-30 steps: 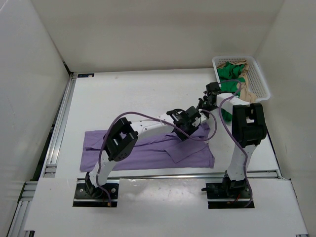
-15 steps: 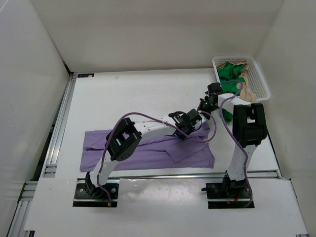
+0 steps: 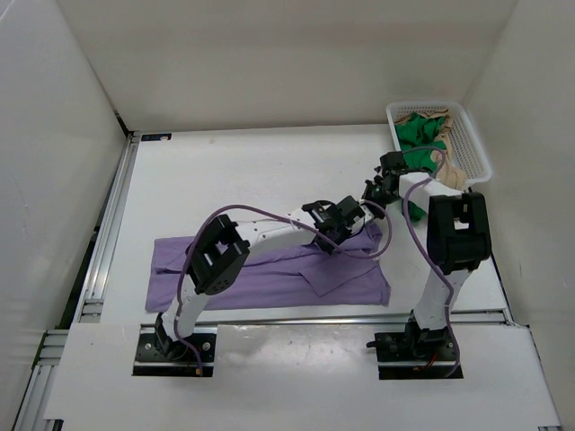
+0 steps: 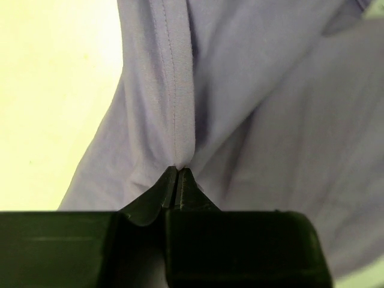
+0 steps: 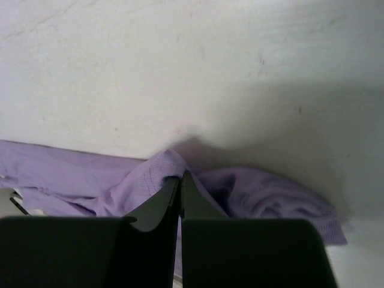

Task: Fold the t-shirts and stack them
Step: Fold the other side of the tshirt into a rectangle

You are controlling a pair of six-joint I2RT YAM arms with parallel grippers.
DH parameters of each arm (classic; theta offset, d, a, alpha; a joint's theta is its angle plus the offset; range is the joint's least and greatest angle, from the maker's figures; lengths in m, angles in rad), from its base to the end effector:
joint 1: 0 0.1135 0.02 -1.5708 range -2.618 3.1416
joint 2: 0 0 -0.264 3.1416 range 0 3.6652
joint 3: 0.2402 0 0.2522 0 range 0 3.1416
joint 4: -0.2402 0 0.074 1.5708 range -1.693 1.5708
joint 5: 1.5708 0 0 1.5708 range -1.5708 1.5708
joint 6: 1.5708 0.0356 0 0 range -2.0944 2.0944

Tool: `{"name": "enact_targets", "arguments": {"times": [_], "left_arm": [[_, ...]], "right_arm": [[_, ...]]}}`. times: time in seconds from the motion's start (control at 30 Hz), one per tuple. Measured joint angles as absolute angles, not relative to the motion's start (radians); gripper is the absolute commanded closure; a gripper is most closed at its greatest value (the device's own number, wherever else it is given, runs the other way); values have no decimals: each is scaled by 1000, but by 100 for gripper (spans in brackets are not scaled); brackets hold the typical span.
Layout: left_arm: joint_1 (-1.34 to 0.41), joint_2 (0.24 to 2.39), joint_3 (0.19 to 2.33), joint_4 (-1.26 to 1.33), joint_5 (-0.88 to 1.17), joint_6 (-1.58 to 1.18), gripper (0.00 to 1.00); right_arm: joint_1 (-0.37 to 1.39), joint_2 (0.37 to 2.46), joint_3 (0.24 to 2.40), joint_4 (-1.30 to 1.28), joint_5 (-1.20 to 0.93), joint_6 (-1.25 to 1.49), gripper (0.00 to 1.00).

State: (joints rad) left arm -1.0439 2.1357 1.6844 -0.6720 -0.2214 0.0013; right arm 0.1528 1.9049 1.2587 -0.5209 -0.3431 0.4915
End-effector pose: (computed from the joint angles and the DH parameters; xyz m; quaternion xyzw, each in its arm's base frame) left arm 0.2355 -0.3893 0.1856 0.4625 0.8520 -0.0164 0.2449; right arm 0.3743 0.0697 0.1644 0.1290 0.9573 0.2212 0.1344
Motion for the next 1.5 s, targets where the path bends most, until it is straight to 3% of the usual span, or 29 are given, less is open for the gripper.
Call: {"name": "enact_targets", "arguments": {"times": [0.4,0.67,0.93,1.4,1.5], "left_arm": [[-991,2054,1694,-872,29,1,90],[-950,2031,1637,-905,144,-1,90],[-924,2021,1636,-913,223,0,90],[-764,2117,1740,-875,260,-5,82],[-765,2143,1750,-875,264,-5,78]], "right_arm": [[192,1457,914,-541,-303,503,100],[216,1309,721,-572,-315,547,100],[205,1320,721,-572,-318,547,100],[155,1606,915,-485,-378,544,100],[144,1648,954,-487,-377,543,88]]}}
